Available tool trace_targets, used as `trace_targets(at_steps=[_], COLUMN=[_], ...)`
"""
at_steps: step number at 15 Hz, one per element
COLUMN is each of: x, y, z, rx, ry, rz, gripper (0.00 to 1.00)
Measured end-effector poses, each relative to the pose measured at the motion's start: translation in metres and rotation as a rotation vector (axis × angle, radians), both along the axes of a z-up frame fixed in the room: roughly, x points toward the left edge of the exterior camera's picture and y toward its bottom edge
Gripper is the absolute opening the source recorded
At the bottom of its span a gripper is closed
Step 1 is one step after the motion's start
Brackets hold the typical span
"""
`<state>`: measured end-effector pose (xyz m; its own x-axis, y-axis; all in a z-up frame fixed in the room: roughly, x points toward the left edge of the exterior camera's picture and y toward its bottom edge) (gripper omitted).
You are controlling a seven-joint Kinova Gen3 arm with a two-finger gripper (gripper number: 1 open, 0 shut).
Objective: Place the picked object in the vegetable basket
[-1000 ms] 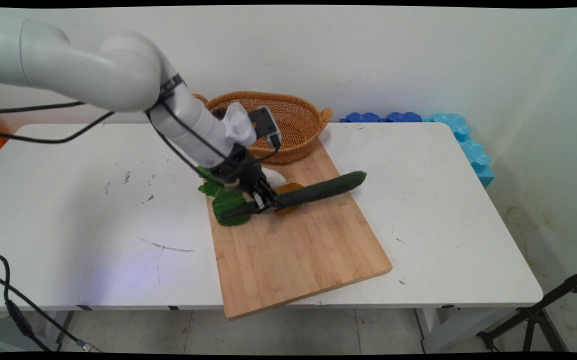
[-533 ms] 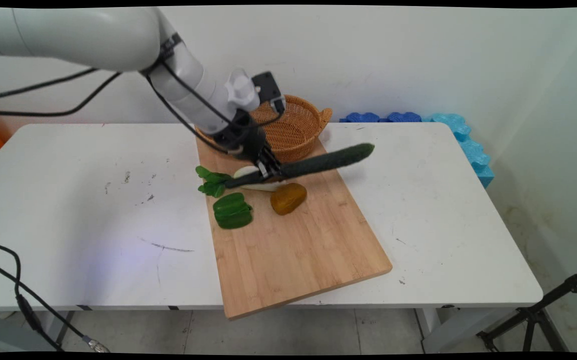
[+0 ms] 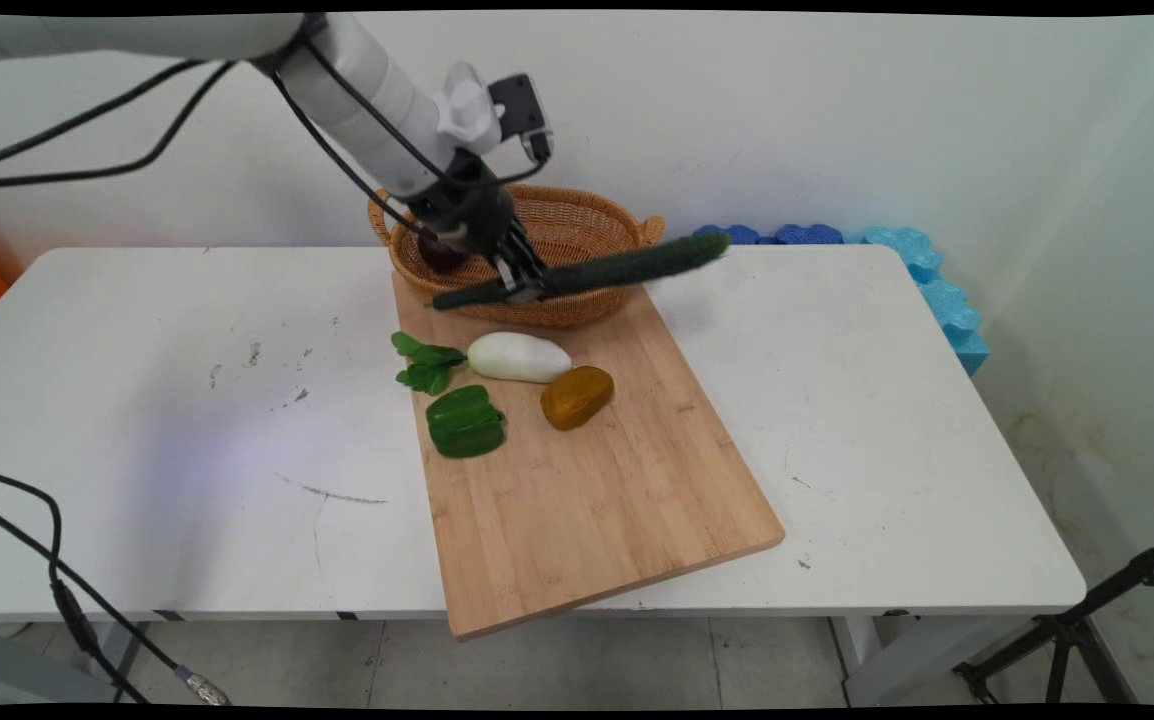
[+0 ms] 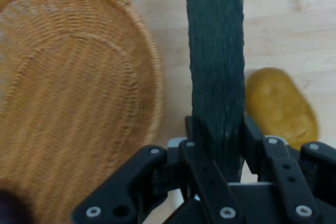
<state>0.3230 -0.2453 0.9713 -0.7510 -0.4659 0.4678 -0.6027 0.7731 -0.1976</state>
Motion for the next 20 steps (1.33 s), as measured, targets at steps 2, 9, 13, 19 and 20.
trace_targets(at_steps=[2,9,13,19,20], x=[0.014,0.07,0.096,0.118,0.12], y=[-0.008,-0.038,-0.053,-0.071,-0.073], z=[0.008,0.023,0.019,0.0,-0.004], rx=[-0.016,-0.055,-0.06,-0.048,-0.046], ry=[-0.032,-0.16,-0.215,-0.253,-0.255], rz=[-0.007,-0.03,-0.054,-0.088,-0.091], gripper=[0.0,0.0,0.0,0.0,0.0])
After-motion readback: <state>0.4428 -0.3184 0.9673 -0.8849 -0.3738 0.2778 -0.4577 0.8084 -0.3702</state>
